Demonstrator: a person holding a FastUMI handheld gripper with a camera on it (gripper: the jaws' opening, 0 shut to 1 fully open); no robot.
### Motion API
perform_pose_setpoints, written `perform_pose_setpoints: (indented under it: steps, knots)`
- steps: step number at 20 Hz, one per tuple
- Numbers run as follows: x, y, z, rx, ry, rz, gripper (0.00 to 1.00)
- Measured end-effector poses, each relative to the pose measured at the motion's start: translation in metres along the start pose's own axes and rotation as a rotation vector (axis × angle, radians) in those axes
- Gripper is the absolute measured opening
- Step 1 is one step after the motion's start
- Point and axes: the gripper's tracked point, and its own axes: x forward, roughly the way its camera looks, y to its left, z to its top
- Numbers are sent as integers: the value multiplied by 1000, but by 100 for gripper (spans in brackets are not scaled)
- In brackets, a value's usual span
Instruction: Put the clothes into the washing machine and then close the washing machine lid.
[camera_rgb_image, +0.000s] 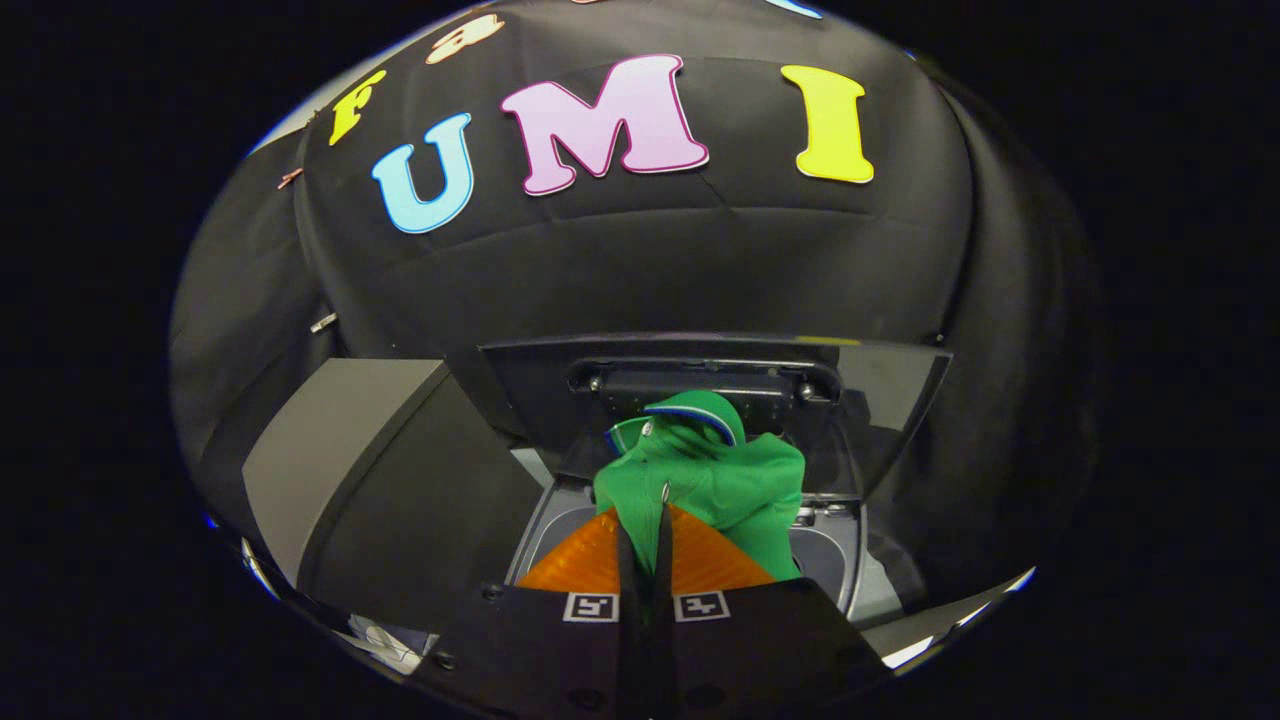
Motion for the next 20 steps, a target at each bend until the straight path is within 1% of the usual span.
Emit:
perform_pose_setpoints:
  steps: [3,5,7,10,13,15,18,20]
  knots:
    - [19,-17,-34,-18,65,-28,5]
    - [27,-24,-48,-48,73,-49,5]
    - [30,-28,-58,-63,85,-52,5]
    - [39,-33,-76,-41,132,-53,6]
    - [46,-26,-95,-53,176,-33,6]
    - [47,-26,-100,-60,190,-40,6]
    - [56,-35,-115,-44,230,-97,6]
    - [61,-37,-123,-41,241,-116,6]
